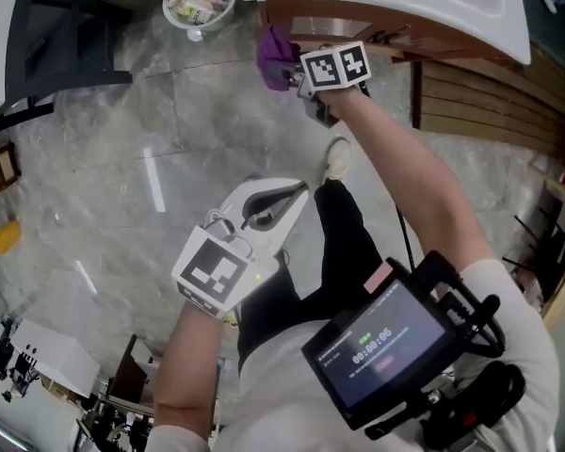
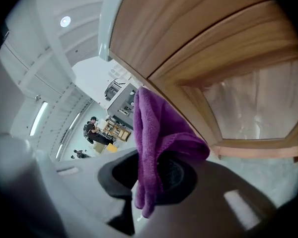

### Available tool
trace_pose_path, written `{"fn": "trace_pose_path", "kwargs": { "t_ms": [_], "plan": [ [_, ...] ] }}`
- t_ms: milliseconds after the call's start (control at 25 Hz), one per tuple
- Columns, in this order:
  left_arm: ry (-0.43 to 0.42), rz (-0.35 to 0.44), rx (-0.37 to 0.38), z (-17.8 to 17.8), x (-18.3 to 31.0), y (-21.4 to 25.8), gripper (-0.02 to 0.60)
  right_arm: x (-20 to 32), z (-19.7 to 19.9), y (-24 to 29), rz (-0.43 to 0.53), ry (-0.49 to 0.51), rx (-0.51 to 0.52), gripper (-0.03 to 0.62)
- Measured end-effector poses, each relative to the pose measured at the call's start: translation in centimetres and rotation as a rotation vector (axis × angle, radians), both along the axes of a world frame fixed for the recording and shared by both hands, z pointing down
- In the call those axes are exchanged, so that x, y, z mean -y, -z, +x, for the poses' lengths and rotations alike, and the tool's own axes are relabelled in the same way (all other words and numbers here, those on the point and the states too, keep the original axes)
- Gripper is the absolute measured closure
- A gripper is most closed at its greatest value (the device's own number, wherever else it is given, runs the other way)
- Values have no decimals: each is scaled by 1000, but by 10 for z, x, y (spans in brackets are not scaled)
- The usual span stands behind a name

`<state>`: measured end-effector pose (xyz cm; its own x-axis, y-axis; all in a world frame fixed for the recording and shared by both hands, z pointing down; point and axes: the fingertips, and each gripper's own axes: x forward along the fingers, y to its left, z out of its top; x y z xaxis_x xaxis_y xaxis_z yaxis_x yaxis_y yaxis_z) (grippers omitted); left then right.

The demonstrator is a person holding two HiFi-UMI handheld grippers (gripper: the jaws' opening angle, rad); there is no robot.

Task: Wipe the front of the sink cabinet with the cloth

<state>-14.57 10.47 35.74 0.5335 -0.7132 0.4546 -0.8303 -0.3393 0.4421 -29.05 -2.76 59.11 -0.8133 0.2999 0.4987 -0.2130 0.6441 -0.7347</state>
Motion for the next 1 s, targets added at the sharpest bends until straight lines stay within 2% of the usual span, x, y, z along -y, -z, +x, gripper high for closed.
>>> {"fn": "trace_pose_path", "kwargs": {
  "t_ms": [200, 480, 800, 1000],
  "plan": [
    [27, -13, -11, -11, -15, -11, 579, 11, -14, -13, 3, -30, -15, 533],
    [-3, -8, -32, -11, -2, -11, 578, 38, 2, -26, 9, -84, -43, 534],
    [-78, -7, -35, 21, 21, -11, 578, 81, 53, -20, 22, -161, -46, 534],
    [-124, -5, -39, 62, 47, -12, 578, 121, 110, -11, 24, -219, -35, 534]
  ]
}}
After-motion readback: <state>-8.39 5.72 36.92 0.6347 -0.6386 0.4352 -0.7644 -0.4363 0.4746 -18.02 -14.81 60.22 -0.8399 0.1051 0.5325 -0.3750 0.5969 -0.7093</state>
